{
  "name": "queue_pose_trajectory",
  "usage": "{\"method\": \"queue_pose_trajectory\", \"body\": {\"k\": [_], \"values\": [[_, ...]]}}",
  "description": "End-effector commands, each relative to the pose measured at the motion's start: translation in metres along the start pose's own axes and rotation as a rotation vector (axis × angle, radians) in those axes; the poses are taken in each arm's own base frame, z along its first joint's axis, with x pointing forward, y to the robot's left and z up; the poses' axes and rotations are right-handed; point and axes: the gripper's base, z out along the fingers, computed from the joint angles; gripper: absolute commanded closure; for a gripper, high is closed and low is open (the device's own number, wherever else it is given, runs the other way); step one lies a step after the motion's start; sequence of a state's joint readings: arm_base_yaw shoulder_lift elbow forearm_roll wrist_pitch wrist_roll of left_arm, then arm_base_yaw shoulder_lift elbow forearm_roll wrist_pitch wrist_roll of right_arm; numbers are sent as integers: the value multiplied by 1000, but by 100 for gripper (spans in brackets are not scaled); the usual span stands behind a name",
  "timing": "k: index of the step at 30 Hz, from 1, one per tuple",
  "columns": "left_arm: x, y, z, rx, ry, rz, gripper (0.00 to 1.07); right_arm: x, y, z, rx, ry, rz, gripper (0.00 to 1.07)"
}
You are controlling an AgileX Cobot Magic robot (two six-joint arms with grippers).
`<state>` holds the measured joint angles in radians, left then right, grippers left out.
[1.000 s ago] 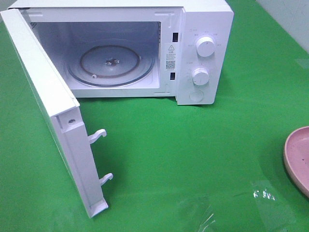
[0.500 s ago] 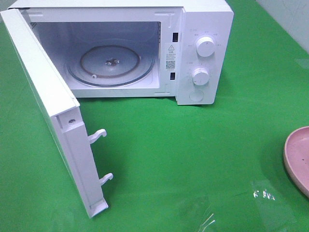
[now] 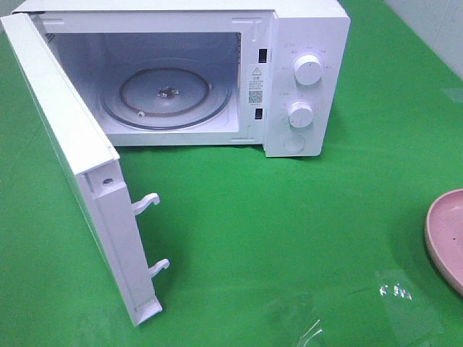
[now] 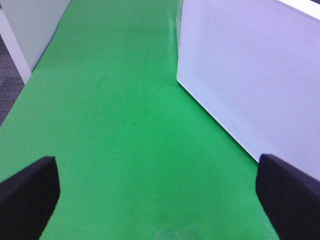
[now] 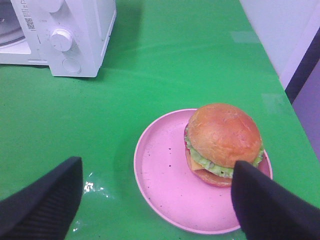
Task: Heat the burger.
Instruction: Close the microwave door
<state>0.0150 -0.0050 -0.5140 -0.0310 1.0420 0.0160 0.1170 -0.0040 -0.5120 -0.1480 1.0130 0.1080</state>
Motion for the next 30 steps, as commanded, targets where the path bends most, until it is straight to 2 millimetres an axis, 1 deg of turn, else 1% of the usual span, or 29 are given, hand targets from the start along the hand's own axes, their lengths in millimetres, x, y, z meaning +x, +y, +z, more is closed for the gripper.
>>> {"method": "queue_pose_trajectory", "body": {"k": [1,30], "values": [[1,0,-2,-4,-22,-2,6,2,0,-3,-2,-29,-4,31],[1,0,-2,-4,-22,-2,6,2,0,-3,-2,-29,-4,31]]}}
